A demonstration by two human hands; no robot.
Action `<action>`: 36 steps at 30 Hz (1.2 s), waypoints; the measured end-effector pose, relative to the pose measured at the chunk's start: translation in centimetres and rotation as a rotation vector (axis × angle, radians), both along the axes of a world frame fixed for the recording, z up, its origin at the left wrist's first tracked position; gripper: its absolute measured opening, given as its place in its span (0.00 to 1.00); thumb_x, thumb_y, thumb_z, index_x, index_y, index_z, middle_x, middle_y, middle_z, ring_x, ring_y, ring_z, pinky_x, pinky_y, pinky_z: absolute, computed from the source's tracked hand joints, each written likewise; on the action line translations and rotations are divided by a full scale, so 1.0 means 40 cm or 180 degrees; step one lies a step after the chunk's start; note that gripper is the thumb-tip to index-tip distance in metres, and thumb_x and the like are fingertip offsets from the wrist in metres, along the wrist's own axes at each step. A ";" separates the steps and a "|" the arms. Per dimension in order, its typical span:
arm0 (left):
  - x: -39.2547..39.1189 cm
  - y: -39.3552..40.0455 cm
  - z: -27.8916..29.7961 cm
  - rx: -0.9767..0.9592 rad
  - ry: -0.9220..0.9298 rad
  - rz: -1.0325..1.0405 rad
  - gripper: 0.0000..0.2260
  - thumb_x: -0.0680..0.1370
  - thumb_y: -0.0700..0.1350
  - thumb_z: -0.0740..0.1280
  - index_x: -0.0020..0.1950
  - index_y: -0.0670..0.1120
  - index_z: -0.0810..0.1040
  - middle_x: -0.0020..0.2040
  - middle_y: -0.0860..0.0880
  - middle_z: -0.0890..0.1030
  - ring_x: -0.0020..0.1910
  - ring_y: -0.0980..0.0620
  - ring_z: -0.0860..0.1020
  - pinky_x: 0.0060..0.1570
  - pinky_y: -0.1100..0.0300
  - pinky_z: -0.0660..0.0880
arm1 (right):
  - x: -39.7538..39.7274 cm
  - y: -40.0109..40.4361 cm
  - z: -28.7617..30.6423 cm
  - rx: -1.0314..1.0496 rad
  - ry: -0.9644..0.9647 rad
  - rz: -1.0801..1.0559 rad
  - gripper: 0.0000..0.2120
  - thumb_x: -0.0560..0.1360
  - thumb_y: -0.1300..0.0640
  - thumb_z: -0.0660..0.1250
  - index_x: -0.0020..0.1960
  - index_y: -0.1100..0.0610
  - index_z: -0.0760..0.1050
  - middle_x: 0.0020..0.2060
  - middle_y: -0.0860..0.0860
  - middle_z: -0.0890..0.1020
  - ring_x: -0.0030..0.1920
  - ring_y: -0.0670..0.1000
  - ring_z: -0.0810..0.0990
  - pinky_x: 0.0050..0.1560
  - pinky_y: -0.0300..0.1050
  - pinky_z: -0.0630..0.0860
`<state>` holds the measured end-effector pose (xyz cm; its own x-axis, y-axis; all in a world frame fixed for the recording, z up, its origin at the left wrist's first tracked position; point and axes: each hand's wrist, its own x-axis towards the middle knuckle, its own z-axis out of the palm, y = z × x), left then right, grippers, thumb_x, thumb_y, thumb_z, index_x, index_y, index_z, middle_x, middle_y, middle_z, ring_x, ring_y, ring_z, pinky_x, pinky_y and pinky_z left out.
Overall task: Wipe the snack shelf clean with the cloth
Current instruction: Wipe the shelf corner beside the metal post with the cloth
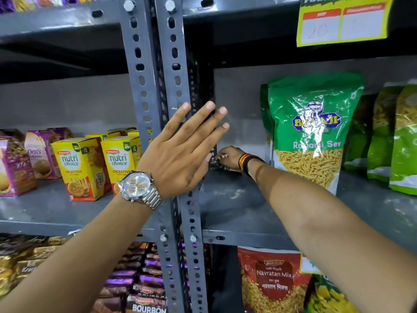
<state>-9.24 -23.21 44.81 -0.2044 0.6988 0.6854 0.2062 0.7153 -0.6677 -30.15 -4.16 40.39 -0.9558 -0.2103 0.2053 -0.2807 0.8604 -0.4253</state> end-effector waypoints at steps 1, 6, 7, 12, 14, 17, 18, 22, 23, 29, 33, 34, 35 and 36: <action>-0.001 -0.001 -0.001 0.0001 0.0004 -0.0007 0.28 0.83 0.48 0.54 0.82 0.42 0.55 0.83 0.43 0.54 0.82 0.42 0.50 0.80 0.39 0.48 | -0.010 -0.002 -0.004 -0.0014 0.0036 -0.0018 0.10 0.76 0.55 0.63 0.53 0.49 0.81 0.52 0.50 0.81 0.48 0.52 0.76 0.49 0.40 0.70; -0.015 -0.004 -0.001 -0.0005 0.0064 -0.0058 0.28 0.83 0.48 0.55 0.82 0.42 0.55 0.83 0.43 0.53 0.82 0.43 0.50 0.80 0.40 0.47 | -0.027 -0.037 -0.036 0.0255 -0.0251 0.0121 0.13 0.73 0.47 0.60 0.54 0.45 0.78 0.56 0.50 0.79 0.54 0.54 0.77 0.55 0.46 0.73; -0.016 -0.004 0.000 -0.0012 0.0077 -0.0057 0.28 0.83 0.48 0.54 0.82 0.42 0.55 0.83 0.43 0.53 0.82 0.43 0.50 0.80 0.40 0.47 | -0.026 -0.042 -0.032 0.0160 -0.0312 0.0158 0.15 0.73 0.48 0.60 0.58 0.45 0.79 0.58 0.50 0.79 0.55 0.54 0.77 0.55 0.45 0.73; -0.009 -0.004 0.001 -0.0047 0.0035 0.0049 0.28 0.83 0.49 0.53 0.83 0.42 0.54 0.83 0.43 0.53 0.82 0.43 0.49 0.80 0.40 0.47 | 0.050 -0.040 -0.018 0.0241 -0.0395 0.0532 0.17 0.76 0.58 0.60 0.58 0.45 0.81 0.63 0.49 0.78 0.53 0.47 0.73 0.56 0.37 0.67; -0.003 -0.003 0.005 -0.0054 -0.0013 0.0105 0.28 0.83 0.48 0.53 0.83 0.42 0.54 0.83 0.43 0.52 0.82 0.43 0.49 0.80 0.40 0.47 | 0.121 -0.030 -0.018 0.0189 -0.0382 0.0768 0.19 0.75 0.60 0.60 0.60 0.46 0.81 0.60 0.46 0.79 0.56 0.46 0.74 0.59 0.36 0.67; 0.005 -0.002 0.007 -0.0054 -0.0078 0.0197 0.28 0.84 0.49 0.52 0.83 0.42 0.52 0.83 0.43 0.51 0.82 0.43 0.48 0.79 0.39 0.48 | 0.214 0.000 -0.024 0.0335 -0.0404 0.1223 0.20 0.75 0.60 0.61 0.63 0.44 0.79 0.66 0.44 0.77 0.61 0.44 0.75 0.68 0.39 0.67; 0.007 -0.001 0.006 -0.0060 -0.0093 0.0213 0.28 0.84 0.49 0.51 0.83 0.42 0.52 0.83 0.43 0.51 0.82 0.42 0.48 0.79 0.39 0.48 | 0.242 0.015 -0.023 0.0443 -0.0445 0.1361 0.20 0.75 0.59 0.62 0.63 0.43 0.78 0.67 0.43 0.77 0.63 0.43 0.75 0.68 0.38 0.67; 0.010 -0.001 0.001 -0.0083 -0.0130 0.0194 0.28 0.84 0.49 0.51 0.83 0.42 0.52 0.83 0.43 0.51 0.82 0.42 0.47 0.79 0.38 0.48 | 0.293 0.077 0.006 0.0116 -0.0562 0.1552 0.18 0.78 0.63 0.60 0.64 0.50 0.79 0.62 0.45 0.80 0.57 0.39 0.78 0.58 0.25 0.69; 0.009 -0.002 -0.001 -0.0081 -0.0112 0.0184 0.28 0.84 0.49 0.51 0.83 0.42 0.52 0.83 0.43 0.51 0.82 0.42 0.47 0.79 0.39 0.47 | 0.286 0.086 0.012 -0.0074 -0.0478 0.1432 0.18 0.79 0.63 0.60 0.64 0.52 0.79 0.61 0.47 0.80 0.56 0.40 0.78 0.58 0.26 0.70; 0.010 -0.002 0.002 -0.0093 -0.0033 0.0134 0.28 0.83 0.48 0.52 0.83 0.42 0.53 0.83 0.43 0.52 0.82 0.42 0.48 0.80 0.40 0.46 | 0.270 0.058 -0.026 0.0323 -0.0492 0.0909 0.19 0.78 0.47 0.62 0.67 0.51 0.74 0.59 0.47 0.77 0.58 0.47 0.75 0.58 0.40 0.68; 0.013 -0.004 0.002 -0.0070 -0.0082 0.0093 0.27 0.84 0.48 0.51 0.83 0.42 0.54 0.83 0.42 0.53 0.82 0.42 0.49 0.80 0.40 0.47 | 0.261 0.036 -0.052 0.0490 -0.0149 0.0881 0.25 0.79 0.37 0.56 0.66 0.53 0.73 0.62 0.51 0.78 0.61 0.52 0.76 0.62 0.45 0.70; 0.013 -0.004 0.001 -0.0073 -0.0099 0.0100 0.27 0.84 0.49 0.50 0.83 0.42 0.54 0.83 0.42 0.52 0.82 0.42 0.48 0.80 0.40 0.47 | 0.252 0.029 -0.062 0.0587 -0.0105 0.0821 0.24 0.80 0.39 0.56 0.66 0.54 0.73 0.62 0.53 0.78 0.61 0.54 0.77 0.62 0.46 0.70; 0.013 -0.005 0.001 -0.0075 -0.0109 0.0111 0.27 0.84 0.49 0.50 0.83 0.42 0.53 0.83 0.42 0.52 0.82 0.42 0.48 0.80 0.39 0.47 | 0.243 0.023 -0.072 0.0659 -0.0066 0.0743 0.23 0.80 0.41 0.56 0.66 0.56 0.73 0.62 0.55 0.79 0.61 0.56 0.77 0.62 0.47 0.71; 0.014 -0.005 0.003 -0.0073 -0.0116 0.0112 0.27 0.84 0.49 0.50 0.83 0.42 0.53 0.83 0.42 0.52 0.82 0.42 0.48 0.79 0.39 0.47 | 0.237 0.020 -0.080 0.0672 -0.0004 0.0667 0.22 0.81 0.43 0.57 0.66 0.57 0.73 0.62 0.56 0.79 0.61 0.57 0.77 0.62 0.48 0.71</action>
<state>-8.68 -23.39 44.92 -0.2536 0.7063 0.6609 0.2058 0.7070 -0.6766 -20.69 -3.38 37.20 -0.8873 -0.4410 0.1351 -0.4612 0.8532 -0.2435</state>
